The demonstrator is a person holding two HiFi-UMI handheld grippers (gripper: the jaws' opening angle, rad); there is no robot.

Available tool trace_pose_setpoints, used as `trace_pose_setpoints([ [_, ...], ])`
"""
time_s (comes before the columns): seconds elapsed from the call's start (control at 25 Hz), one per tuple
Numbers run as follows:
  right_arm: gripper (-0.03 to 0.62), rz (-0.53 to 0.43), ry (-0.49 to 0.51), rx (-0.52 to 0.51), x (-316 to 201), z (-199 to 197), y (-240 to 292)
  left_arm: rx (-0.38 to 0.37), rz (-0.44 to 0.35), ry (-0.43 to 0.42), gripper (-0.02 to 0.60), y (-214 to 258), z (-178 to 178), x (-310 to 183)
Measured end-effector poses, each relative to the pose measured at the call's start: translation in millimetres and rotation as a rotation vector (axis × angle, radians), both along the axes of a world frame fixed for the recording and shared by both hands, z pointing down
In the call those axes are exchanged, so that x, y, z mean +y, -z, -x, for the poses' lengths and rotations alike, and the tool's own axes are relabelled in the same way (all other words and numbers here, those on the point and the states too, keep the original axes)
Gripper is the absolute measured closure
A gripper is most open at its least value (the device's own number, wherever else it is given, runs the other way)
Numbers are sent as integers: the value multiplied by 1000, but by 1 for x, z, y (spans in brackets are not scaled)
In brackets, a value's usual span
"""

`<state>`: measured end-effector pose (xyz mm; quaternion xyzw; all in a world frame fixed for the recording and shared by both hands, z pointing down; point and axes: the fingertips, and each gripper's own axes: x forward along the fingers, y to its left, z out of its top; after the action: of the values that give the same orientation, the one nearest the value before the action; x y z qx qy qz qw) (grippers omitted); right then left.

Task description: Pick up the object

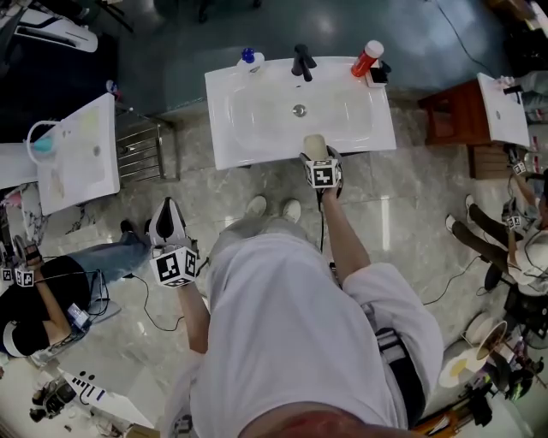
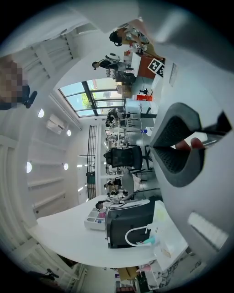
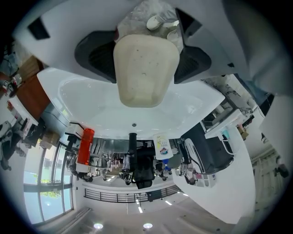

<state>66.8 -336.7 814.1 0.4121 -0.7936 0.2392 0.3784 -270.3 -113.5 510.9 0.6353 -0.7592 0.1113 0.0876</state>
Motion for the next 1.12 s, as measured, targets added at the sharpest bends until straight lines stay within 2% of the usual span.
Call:
trace_pose_setpoints([
  [0.24, 201, -69, 22, -48, 12, 16, 43, 21, -27, -90, 581, -2, -11, -22],
  [0.48, 201, -170, 17, -126, 29, 30, 108, 49, -58, -240, 581, -3, -40, -57],
  [0.76, 201, -300, -30, -210, 46, 28, 183, 68, -93, -417, 581, 2, -78, -90],
  [1.12, 201, -513, -79, -294, 71, 16, 284, 91, -126, -589, 581, 13, -118, -116],
])
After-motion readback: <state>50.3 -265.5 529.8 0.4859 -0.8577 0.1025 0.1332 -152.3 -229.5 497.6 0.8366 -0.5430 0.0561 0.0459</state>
